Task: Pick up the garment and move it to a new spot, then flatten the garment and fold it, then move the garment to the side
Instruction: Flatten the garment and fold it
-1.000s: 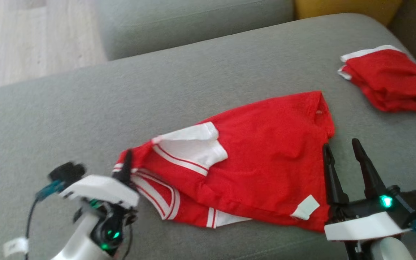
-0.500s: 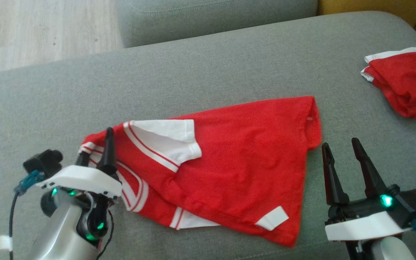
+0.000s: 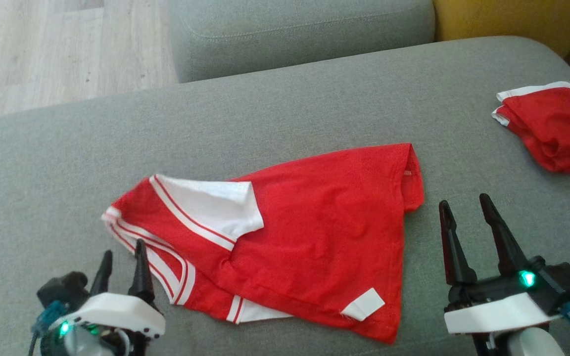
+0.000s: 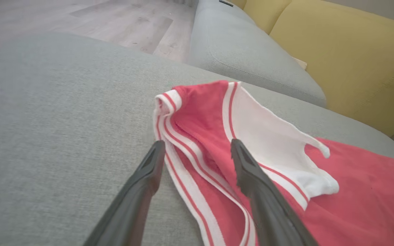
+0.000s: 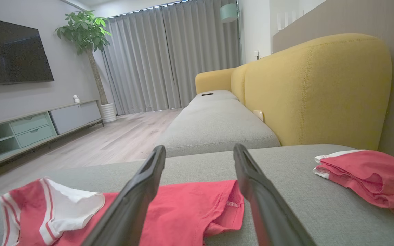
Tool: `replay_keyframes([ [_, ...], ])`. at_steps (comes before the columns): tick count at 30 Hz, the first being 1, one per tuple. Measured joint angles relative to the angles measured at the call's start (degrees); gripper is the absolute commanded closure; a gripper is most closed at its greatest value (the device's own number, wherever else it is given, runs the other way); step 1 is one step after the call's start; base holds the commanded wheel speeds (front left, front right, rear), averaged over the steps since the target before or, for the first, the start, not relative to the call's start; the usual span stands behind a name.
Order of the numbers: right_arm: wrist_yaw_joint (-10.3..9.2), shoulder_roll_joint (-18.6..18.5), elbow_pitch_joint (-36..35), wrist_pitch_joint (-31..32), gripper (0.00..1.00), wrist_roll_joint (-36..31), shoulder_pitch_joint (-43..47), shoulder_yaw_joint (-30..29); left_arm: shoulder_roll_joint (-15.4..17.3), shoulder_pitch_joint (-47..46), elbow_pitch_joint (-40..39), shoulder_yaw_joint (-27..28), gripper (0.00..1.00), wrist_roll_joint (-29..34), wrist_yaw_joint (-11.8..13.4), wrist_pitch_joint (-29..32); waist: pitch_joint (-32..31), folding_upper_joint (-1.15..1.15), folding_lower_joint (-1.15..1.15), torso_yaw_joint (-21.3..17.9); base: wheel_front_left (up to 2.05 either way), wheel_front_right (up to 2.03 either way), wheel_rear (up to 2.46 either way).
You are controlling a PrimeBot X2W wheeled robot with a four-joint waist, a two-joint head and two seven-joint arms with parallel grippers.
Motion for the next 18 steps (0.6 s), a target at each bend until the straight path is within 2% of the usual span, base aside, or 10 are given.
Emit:
replay_keyframes([
  [3,0.0,0.0,-0.01,0.0,0.0,0.0,0.13,0.03,0.11,0.75,-1.76,1.42,0.0,2.07,0.74,0.0,-0.17,0.0,0.0,0.04,0.0,0.0,0.0],
  [7,0.0,-0.01,-0.02,0.0,0.0,0.0,0.55,-0.04,1.26,1.42,-6.43,0.36,0.0,9.35,1.13,0.0,-0.08,0.0,0.0,0.2,0.0,0.0,0.0],
  [8,0.0,0.0,-0.02,0.0,0.0,0.0,0.93,0.01,2.11,1.36,-7.44,-2.14,0.0,13.3,0.63,0.0,0.12,0.0,0.0,0.24,0.0,0.0,0.0],
  [10,0.0,-0.01,-0.02,0.0,0.0,0.0,1.0,0.02,2.8,0.91,-7.2,-5.77,0.0,17.27,0.07,0.0,0.43,0.0,0.0,0.2,0.0,0.0,0.0],
  [13,0.0,-0.02,-0.07,0.0,0.0,0.0,0.93,0.08,2.6,-1.88,-5.53,-9.59,0.0,20.27,-0.96,0.54,1.02,0.0,0.0,0.22,0.0,0.0,0.0],
  [18,0.0,-0.11,-0.05,0.0,0.0,0.01,0.15,1.21,4.42,-13.28,0.37,-16.49,0.0,30.72,-1.78,3.65,2.47,0.0,0.0,-0.15,0.0,0.0,0.0],
])
